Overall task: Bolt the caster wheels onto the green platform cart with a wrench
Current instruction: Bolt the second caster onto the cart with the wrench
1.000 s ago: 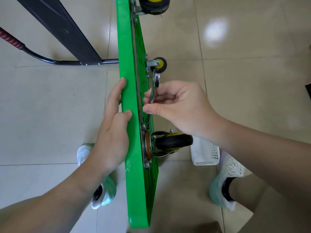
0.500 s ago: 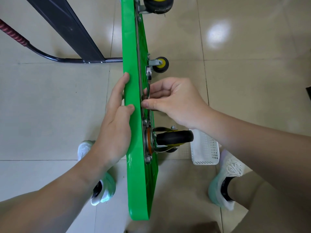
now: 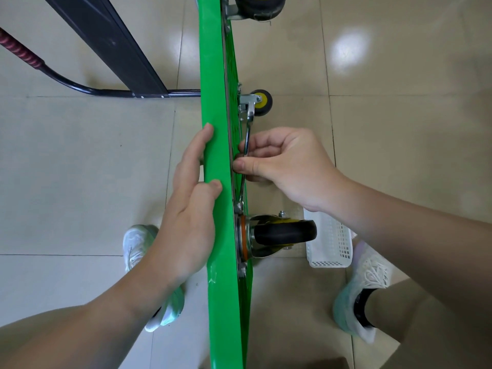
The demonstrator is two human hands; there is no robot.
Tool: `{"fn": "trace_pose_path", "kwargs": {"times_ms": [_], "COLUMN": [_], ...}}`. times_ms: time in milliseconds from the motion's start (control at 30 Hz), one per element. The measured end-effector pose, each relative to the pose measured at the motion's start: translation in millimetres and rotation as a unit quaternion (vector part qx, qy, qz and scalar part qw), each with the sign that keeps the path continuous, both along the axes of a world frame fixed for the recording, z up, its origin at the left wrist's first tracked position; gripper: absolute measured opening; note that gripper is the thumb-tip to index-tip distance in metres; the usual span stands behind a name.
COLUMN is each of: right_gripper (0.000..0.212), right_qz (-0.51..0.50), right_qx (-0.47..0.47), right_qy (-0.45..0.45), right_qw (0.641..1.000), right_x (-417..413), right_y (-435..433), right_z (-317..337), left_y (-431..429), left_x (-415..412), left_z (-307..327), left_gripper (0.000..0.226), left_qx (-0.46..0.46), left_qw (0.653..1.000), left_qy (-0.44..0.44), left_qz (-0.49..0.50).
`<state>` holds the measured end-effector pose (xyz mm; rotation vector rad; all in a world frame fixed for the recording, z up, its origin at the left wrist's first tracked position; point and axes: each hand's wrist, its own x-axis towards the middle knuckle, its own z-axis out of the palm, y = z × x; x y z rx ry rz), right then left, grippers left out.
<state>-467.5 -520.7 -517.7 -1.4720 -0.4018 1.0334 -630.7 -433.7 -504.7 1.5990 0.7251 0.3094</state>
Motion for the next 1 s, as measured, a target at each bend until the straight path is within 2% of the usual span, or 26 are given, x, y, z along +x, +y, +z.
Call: {"fn": "trace_pose_path", "kwargs": {"times_ms": [333, 533, 667, 800, 1000], "right_gripper": [0.017, 0.019, 0.021, 0.02, 0.052], "right_qz": [0.03, 0.059, 0.081, 0.057, 0.057], "right_qx": [-0.017, -0.036, -0.028, -0.04, -0.098], "right_qy": [0.06, 0.075, 0.042, 0.068, 0.104], "right_qw": [0.998, 0.995, 0.995, 0.995, 0.988], "right_x": [11, 18, 16, 20, 19], "right_y": [7, 14, 13, 12, 20], "right_z": [-10, -14, -10, -16, -39], "left_y": [-2, -3, -4, -2, -2], "left_x": [1, 0, 1, 2, 0], "left_z": [3, 6, 9, 10, 8], "left_gripper": [0.065, 0.066, 0.066, 0.068, 0.069], "left_qx": [-0.005, 0.006, 0.002, -0.009, -0.015], "left_qw": [1.0, 1.0, 1.0, 1.0, 1.0], "left_qy": [-0.001, 0.016, 0.029, 0.03, 0.022], "left_qz": [0.006, 0.005, 0.002, 0.003, 0.001]}}
